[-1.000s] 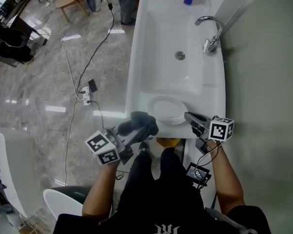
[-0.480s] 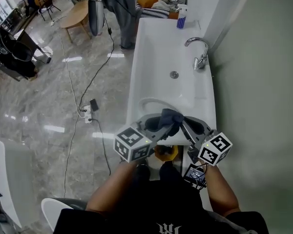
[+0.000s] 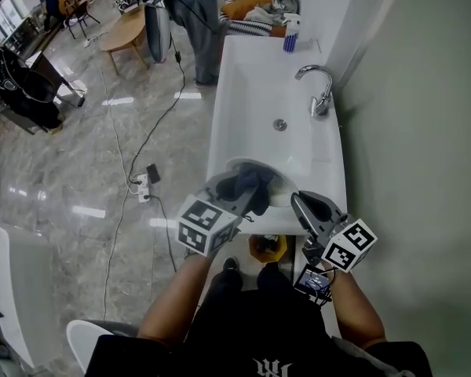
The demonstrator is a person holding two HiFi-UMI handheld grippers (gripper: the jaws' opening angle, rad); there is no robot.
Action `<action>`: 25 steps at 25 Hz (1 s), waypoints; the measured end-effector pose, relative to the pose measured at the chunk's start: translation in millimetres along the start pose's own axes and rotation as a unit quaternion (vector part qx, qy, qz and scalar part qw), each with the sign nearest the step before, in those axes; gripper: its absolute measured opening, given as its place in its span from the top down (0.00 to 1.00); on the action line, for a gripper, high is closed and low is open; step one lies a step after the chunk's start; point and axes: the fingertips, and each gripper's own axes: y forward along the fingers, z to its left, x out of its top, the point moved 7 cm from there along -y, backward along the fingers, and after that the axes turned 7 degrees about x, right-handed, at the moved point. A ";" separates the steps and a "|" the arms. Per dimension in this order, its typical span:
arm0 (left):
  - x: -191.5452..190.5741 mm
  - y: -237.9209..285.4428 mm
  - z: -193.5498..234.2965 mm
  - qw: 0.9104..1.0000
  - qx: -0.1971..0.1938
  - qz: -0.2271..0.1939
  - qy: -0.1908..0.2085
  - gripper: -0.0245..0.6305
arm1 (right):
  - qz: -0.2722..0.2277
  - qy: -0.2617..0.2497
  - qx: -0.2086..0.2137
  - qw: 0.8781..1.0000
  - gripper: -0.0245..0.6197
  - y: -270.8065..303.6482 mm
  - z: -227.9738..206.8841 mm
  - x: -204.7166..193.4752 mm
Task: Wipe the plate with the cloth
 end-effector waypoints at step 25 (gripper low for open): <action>11.3 12.8 -34.1 0.999 -0.040 -0.013 0.007 0.86 | -0.004 0.008 -0.005 1.000 0.95 -0.8 2.1 8.3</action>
